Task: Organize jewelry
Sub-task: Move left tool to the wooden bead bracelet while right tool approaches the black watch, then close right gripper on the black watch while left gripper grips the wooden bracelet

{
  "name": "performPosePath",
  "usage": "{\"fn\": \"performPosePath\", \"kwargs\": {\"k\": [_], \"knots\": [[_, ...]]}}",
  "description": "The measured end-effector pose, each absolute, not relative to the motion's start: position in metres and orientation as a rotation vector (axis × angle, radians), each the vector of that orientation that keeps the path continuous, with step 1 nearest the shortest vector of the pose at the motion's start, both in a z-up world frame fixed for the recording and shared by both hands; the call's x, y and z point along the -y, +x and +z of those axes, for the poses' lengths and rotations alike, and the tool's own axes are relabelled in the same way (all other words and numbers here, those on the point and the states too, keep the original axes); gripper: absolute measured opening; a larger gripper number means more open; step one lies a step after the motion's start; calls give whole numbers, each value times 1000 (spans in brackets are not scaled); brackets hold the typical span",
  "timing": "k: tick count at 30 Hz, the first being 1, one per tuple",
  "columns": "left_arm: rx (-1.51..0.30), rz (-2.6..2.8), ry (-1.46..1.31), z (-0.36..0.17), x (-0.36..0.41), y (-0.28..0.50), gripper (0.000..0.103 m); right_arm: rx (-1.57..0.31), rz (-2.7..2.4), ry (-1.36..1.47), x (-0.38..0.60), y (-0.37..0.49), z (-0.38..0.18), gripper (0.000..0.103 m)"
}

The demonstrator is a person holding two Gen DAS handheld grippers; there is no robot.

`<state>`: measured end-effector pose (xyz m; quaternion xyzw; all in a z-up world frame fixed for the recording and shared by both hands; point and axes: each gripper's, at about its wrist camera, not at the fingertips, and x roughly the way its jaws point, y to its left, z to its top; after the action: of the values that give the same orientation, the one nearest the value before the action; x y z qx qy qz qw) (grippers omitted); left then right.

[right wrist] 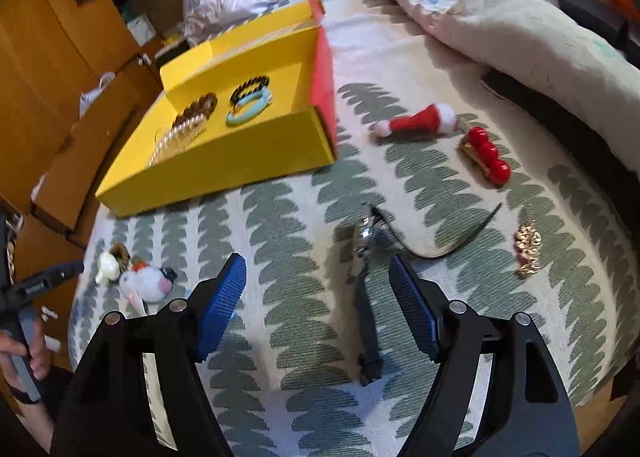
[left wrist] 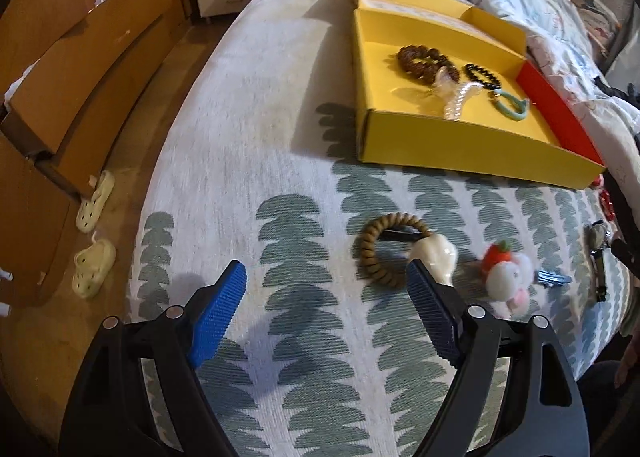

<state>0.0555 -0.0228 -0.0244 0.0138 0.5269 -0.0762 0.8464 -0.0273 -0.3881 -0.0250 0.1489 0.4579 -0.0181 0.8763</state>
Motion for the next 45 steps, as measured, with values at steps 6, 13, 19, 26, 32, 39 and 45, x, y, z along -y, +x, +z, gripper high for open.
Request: {"fn": "performPosePath", "kwargs": {"k": [6, 13, 19, 26, 32, 39, 45], "knots": [[-1155, -161, 35, -38, 27, 61, 81, -1009, -100, 249, 385, -25, -36, 76], [-1189, -151, 52, -49, 38, 72, 81, -1031, -115, 243, 386, -26, -40, 78], [-1224, -129, 71, -62, 44, 81, 81, -1070, -165, 273, 396, -26, -47, 78], [-1217, -95, 118, -68, 53, 83, 81, -1083, -183, 275, 399, -15, -47, 78], [-1218, -86, 121, -69, 54, 88, 81, -1109, -188, 254, 392, 7, -50, 68], [-1216, -84, 128, -70, 56, 91, 81, -1144, -278, 203, 393, 20, -57, 23], [-1206, -91, 132, -69, 58, 91, 71, -1137, -305, 168, 393, 20, -58, 13]]}}
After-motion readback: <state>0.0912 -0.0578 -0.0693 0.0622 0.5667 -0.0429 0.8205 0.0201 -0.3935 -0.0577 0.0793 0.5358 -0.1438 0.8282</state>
